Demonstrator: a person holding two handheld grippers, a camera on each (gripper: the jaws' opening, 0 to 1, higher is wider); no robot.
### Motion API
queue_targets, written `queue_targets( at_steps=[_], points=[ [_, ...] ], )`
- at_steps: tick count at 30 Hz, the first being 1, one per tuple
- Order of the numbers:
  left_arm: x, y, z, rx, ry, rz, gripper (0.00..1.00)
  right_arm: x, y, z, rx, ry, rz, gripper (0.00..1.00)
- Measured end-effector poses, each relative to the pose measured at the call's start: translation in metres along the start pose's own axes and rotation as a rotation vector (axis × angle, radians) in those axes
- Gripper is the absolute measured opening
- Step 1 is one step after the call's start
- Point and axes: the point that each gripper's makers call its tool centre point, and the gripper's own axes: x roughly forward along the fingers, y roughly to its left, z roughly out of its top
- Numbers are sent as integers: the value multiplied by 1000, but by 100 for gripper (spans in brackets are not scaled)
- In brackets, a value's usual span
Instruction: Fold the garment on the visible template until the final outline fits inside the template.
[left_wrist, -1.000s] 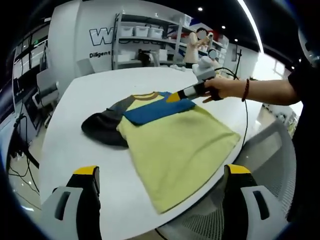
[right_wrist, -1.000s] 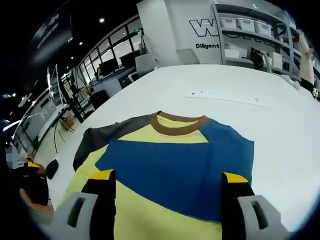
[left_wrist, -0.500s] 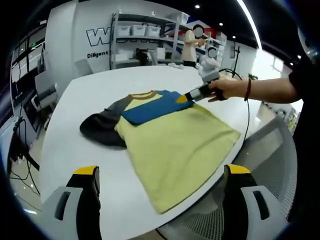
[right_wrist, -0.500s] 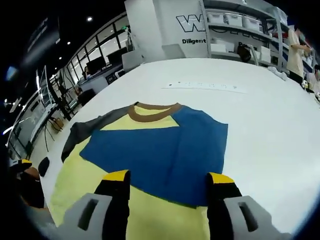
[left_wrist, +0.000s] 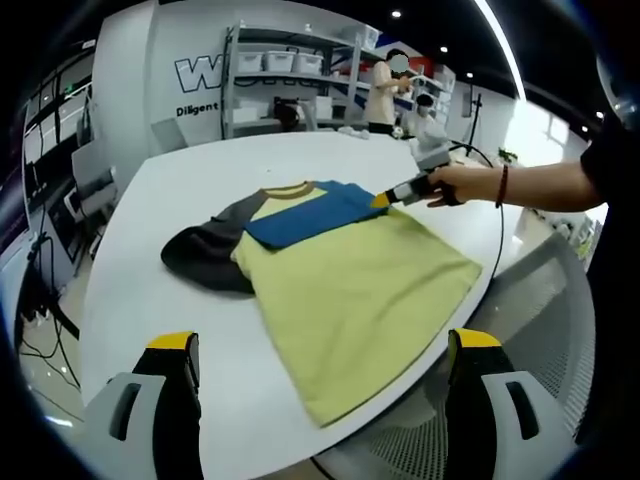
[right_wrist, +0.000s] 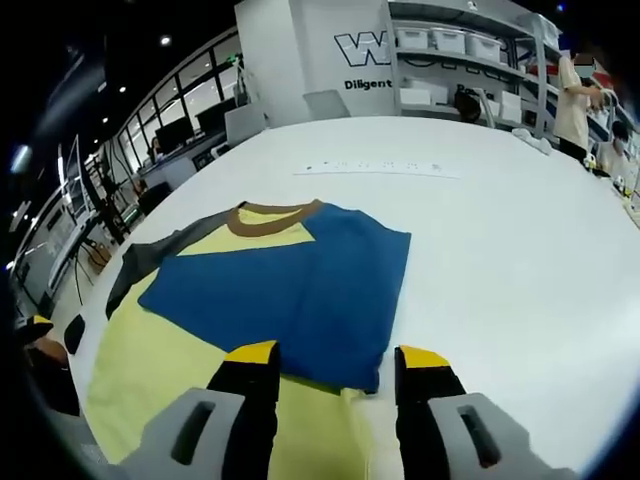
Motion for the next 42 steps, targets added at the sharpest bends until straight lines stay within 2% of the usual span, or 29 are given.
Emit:
queue_targets(
  at_steps=[2,10,17,26,42],
  points=[
    [0,0,0,1,1,1,99,1,-2,-3,11,6,-6,39],
    [-1,2,-1,-5,1,6,99,1,-10,-9,-6,32,-40,10],
    [-1,3,-3,-8,5,8,99,1,-12,-9,-19,35,-48,1],
    [0,3,-4,-13,8,1,99,3,-19,-7,-124,53,-54,0],
    [3,14,-5,-30,16,9,98,3,-61,-3,-117,78,-63,0]
  ],
)
